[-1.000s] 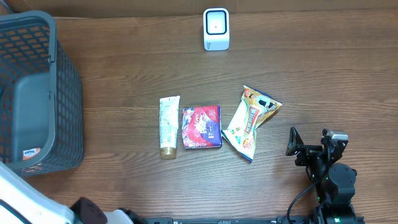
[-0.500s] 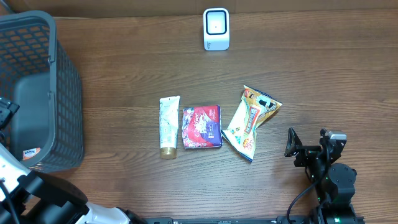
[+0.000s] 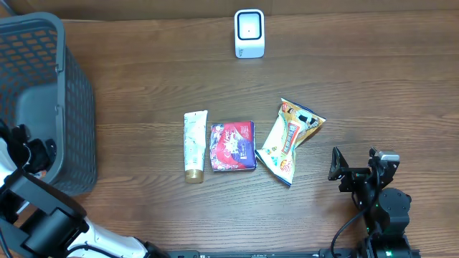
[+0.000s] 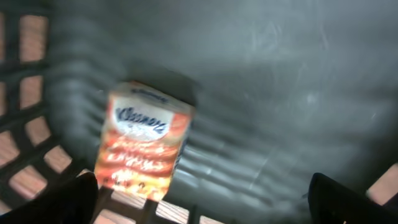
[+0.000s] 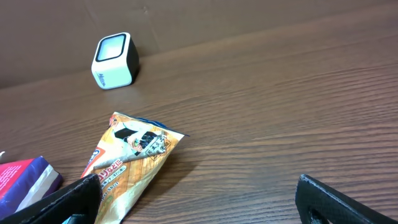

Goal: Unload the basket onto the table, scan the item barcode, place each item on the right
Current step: 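Reach the left gripper into the basket and grasp the orange Kleenex tissue pack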

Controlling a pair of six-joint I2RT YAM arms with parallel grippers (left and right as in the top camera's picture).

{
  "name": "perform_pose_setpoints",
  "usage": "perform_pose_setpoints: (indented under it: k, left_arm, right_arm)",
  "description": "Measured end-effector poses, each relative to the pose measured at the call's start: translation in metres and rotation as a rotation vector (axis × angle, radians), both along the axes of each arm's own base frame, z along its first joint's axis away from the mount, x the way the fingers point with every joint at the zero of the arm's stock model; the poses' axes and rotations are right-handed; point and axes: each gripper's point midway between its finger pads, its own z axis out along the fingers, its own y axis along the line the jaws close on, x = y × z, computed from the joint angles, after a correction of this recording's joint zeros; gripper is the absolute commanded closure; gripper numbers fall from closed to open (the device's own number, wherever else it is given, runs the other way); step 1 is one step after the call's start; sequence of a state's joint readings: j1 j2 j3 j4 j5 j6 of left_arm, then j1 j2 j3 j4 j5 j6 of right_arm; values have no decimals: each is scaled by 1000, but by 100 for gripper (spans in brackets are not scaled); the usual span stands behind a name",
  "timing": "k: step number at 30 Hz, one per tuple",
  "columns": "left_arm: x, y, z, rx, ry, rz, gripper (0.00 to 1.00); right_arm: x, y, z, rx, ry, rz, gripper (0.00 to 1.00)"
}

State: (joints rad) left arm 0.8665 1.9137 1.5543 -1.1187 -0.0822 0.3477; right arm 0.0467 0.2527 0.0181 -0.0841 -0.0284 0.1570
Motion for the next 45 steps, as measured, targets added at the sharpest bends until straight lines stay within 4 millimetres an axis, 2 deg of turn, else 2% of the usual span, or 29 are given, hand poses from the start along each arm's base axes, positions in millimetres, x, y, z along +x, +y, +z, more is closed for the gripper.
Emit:
perform_pose_setpoints:
  k: [9, 17, 27, 34, 37, 38, 39, 42, 43, 45]
  left_arm:
    - [0, 30, 5, 143, 52, -128, 0]
    - [13, 53, 8, 254, 15, -146, 0]
    - [16, 57, -13, 287, 4, -189, 0]
    - [9, 50, -41, 281, 7, -194, 0]
    - [11, 52, -40, 298, -10, -191, 0]
    - [11, 52, -40, 303, -14, -190, 4]
    - [11, 51, -41, 303, -20, -187, 14]
    - [12, 46, -45, 282, -42, -187, 58]
    - [13, 42, -48, 267, -51, -187, 65]
    - [14, 38, -52, 248, -65, -177, 62]
  right_arm:
    - [0, -2, -1, -3, 6, -10, 0]
    - [0, -2, -1, -3, 6, -10, 0]
    - [0, -2, -1, -3, 6, -10, 0]
    - [0, -2, -1, -3, 6, -10, 0]
    - [0, -2, -1, -3, 6, -10, 0]
    - [0, -2, -1, -3, 6, -10, 0]
    - [0, -2, -1, -3, 5, -10, 0]
    - [0, -2, -2, -3, 6, -10, 0]
    - [0, -2, -1, -3, 6, -10, 0]
    - [0, -2, -1, -3, 6, -10, 0]
